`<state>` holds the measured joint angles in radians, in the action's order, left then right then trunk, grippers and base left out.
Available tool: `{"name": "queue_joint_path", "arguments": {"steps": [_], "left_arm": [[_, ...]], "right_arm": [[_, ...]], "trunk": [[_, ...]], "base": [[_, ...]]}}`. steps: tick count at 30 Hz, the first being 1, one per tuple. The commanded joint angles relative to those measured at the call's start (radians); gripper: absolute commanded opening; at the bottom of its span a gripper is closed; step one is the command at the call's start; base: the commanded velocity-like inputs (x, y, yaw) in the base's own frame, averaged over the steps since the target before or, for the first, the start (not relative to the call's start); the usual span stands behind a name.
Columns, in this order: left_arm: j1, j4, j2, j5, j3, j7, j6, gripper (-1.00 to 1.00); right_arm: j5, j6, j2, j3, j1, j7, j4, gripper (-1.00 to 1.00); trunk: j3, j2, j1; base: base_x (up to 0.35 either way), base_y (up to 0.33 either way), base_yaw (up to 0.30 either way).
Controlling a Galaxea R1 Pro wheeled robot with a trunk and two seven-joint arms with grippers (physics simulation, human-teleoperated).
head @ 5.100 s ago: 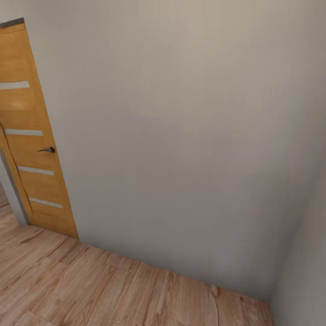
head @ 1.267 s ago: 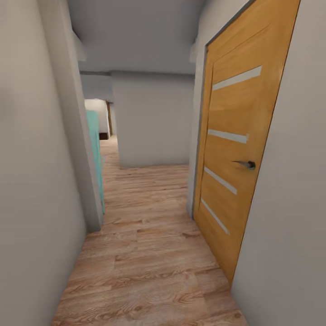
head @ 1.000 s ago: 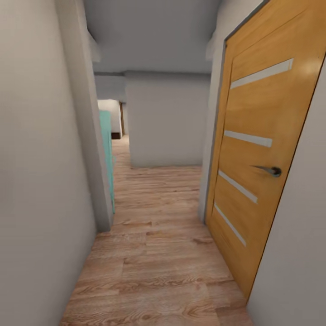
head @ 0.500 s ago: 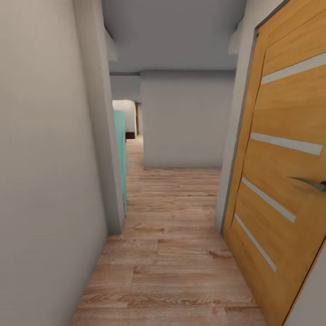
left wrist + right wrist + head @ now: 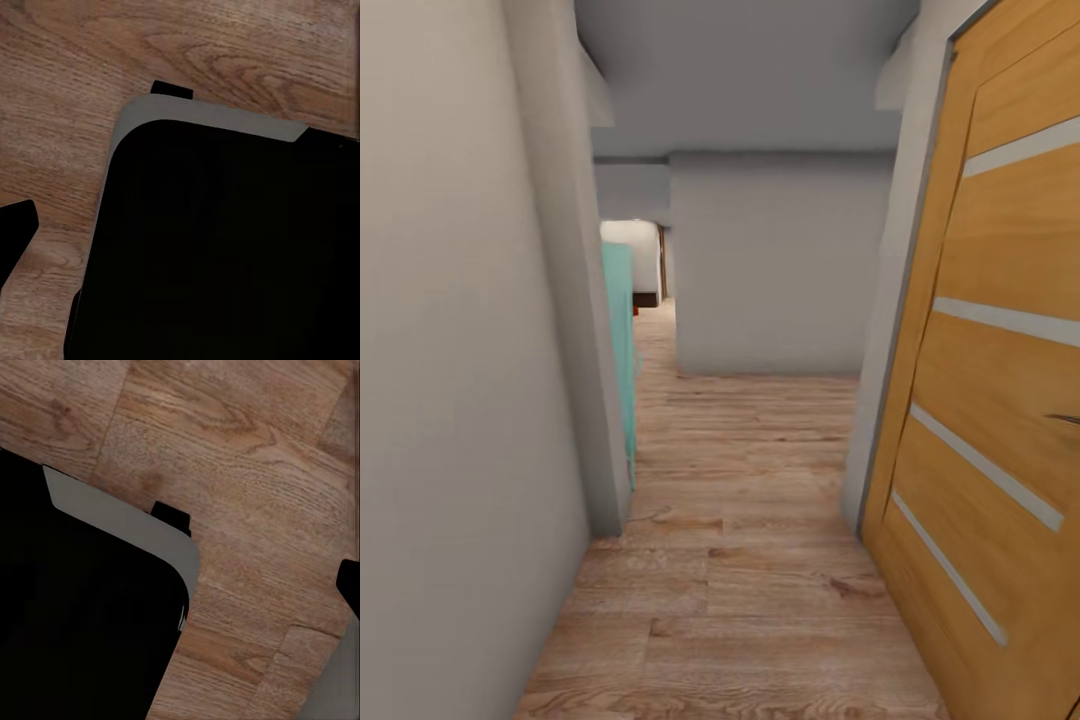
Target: Move the two storage containers from the living room to the garage. In the garage, place one container on the floor and stack the other container on top of it (either order is fine).
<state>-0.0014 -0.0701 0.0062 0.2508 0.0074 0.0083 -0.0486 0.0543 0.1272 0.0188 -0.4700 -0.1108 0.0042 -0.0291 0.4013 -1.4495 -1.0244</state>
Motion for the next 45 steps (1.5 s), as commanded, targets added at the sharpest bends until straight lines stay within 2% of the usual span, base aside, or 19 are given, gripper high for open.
{"name": "queue_joint_path", "arguments": {"steps": [1, 30, 31, 32, 33, 34, 35, 37, 40, 45], "left_arm": [[0.000, 0.000, 0.000, 0.003, 0.000, 0.001, -0.002, 1.00], [0.000, 0.003, -0.001, 0.004, -0.001, 0.001, 0.004, 1.00], [0.000, 0.003, -0.002, 0.004, -0.001, 0.000, 0.004, 1.00], [0.000, 0.003, -0.002, 0.004, -0.001, 0.000, 0.004, 1.00], [0.000, 0.003, -0.002, 0.004, -0.001, 0.000, 0.004, 1.00], [0.000, 0.003, -0.002, 0.004, -0.001, 0.000, 0.004, 1.00], [0.000, 0.003, -0.002, 0.004, -0.001, 0.000, 0.004, 1.00], [0.000, 0.003, -0.002, 0.004, -0.001, 0.000, 0.004, 1.00], [0.000, 0.003, -0.002, 0.004, -0.001, 0.000, 0.004, 1.00], [0.000, 0.003, -0.001, 0.004, -0.001, 0.001, 0.003, 1.00]], "right_arm": [[0.006, 0.006, 0.000, -0.006, -0.001, 0.000, -0.003, 1.00], [0.004, 0.018, 0.007, -0.005, -0.001, 0.000, -0.001, 1.00], [0.005, 0.020, 0.008, 0.003, -0.001, 0.000, -0.001, 1.00], [0.006, 0.026, 0.010, 0.037, -0.001, 0.000, 0.000, 1.00], [0.007, 0.029, 0.011, 0.055, -0.001, 0.000, 0.000, 1.00], [0.009, 0.038, 0.012, 0.115, -0.001, 0.000, 0.001, 1.00], [0.009, 0.041, 0.013, 0.150, -0.001, 0.000, 0.001, 1.00], [0.009, 0.045, 0.015, 0.190, -0.001, 0.000, 0.001, 1.00], [0.006, 0.046, 0.021, 0.209, -0.001, 0.000, 0.001, 1.00], [0.004, 0.045, 0.023, 0.213, -0.001, 0.000, -0.001, 1.00]], "trunk": [[0.001, 0.000, -0.001], [0.001, 0.000, -0.001], [0.001, 0.000, -0.001], [0.001, 0.000, -0.001], [0.001, 0.000, -0.001], [0.001, 0.000, -0.001], [0.001, 0.000, -0.001], [0.001, 0.000, -0.001], [0.001, 0.000, -0.001], [0.001, 0.000, -0.001]], "base": [[0.322, 0.000, 0.000], [0.322, 0.000, 0.000], [0.322, 0.000, 0.000], [0.322, 0.000, 0.000], [0.322, 0.000, 0.000], [0.322, 0.000, 0.000], [0.322, 0.000, 0.000], [0.322, 0.000, 0.000], [0.322, 0.000, 0.000], [0.322, 0.000, 0.000]]}}
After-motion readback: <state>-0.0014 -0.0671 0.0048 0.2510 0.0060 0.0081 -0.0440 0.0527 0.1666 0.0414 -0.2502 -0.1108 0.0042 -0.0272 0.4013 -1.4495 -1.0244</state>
